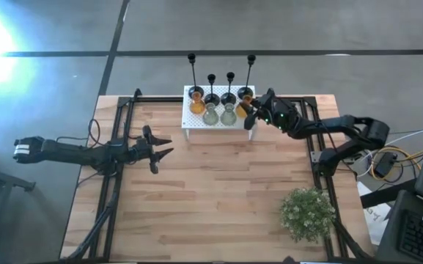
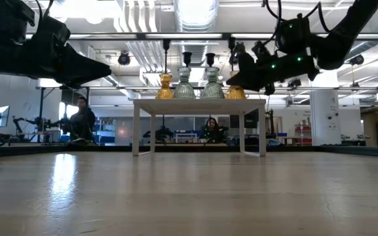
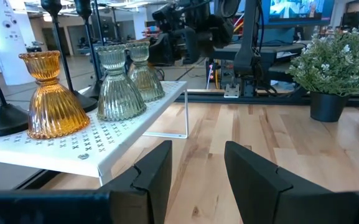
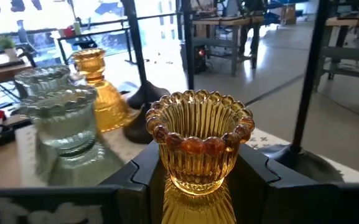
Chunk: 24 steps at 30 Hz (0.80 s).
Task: Pick & Place candle stick holders
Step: Put the yellow glass candle holder on the shelf
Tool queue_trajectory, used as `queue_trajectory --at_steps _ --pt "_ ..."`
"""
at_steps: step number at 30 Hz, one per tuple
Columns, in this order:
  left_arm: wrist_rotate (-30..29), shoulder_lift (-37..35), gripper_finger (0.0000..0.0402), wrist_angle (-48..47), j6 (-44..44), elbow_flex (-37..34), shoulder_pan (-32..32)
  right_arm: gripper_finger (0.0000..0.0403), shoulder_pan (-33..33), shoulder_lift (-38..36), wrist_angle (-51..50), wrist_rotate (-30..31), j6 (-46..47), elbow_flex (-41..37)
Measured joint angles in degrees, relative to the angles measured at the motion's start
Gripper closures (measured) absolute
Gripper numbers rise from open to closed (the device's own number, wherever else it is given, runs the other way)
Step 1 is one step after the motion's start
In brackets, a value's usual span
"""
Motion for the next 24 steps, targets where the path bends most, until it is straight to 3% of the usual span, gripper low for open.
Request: queue_trajectory --at_steps 24 --pt "0.0 0.0 0.0248 0.0 0.0 0.0 0.0 0.0281 -1.9 0.3 0.4 -0.3 -2.7 0.0"
